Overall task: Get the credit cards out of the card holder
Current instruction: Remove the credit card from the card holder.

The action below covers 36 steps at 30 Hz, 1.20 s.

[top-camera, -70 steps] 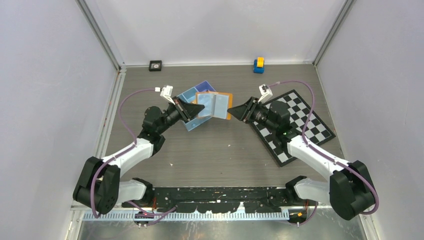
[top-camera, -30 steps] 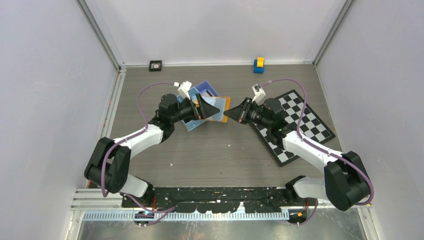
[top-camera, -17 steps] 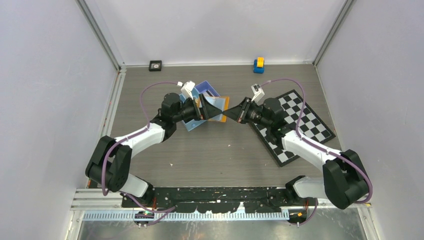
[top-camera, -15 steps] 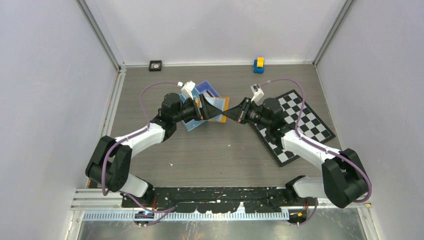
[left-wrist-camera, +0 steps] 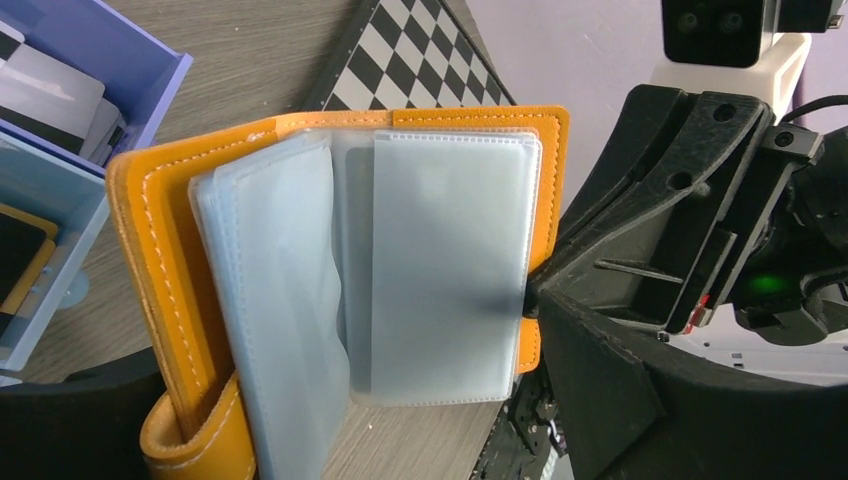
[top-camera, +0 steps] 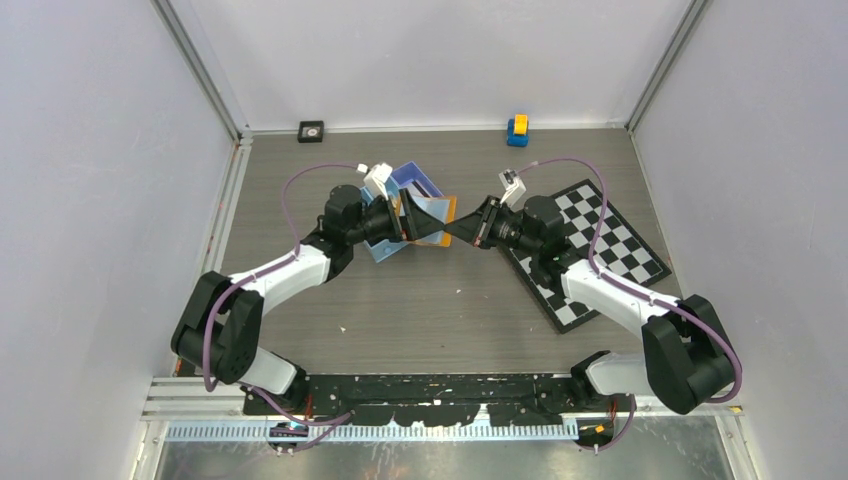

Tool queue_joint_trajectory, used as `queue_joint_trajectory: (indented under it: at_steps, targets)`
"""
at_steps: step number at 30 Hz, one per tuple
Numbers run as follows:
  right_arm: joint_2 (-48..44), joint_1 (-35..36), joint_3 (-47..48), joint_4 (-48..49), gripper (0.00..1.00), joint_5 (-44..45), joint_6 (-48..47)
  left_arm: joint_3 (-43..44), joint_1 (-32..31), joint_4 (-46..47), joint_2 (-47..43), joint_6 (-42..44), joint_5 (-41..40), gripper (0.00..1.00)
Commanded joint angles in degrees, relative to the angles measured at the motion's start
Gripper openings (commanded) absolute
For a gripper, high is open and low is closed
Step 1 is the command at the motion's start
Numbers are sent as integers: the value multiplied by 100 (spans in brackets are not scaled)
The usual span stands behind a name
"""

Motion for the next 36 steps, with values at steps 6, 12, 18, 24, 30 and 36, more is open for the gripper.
queue_joint_trajectory:
  at_steps: [6, 12, 18, 24, 30, 36]
  targets:
    - [-194, 62, 229, 408, 0, -102, 0, 336, -27, -239, 80, 198, -74, 73]
    - [-225, 62, 219, 354, 0, -33, -28, 178, 35, -141, -111, 186, -239, 44]
    - [-261, 64, 210, 277, 7, 50, -84, 0, 104, 117, -287, 105, -261, 22]
    - [-260, 62, 222, 90, 41, 226, -157, -84, 105, 368, -345, 33, -166, 19]
    - [-292, 64, 215, 28, 59, 304, -170, -87, 106, 303, -381, 57, -241, 17]
    - [-464, 63, 55, 245, 67, 339, -153, -109, 126, 197, -434, 85, -384, 15]
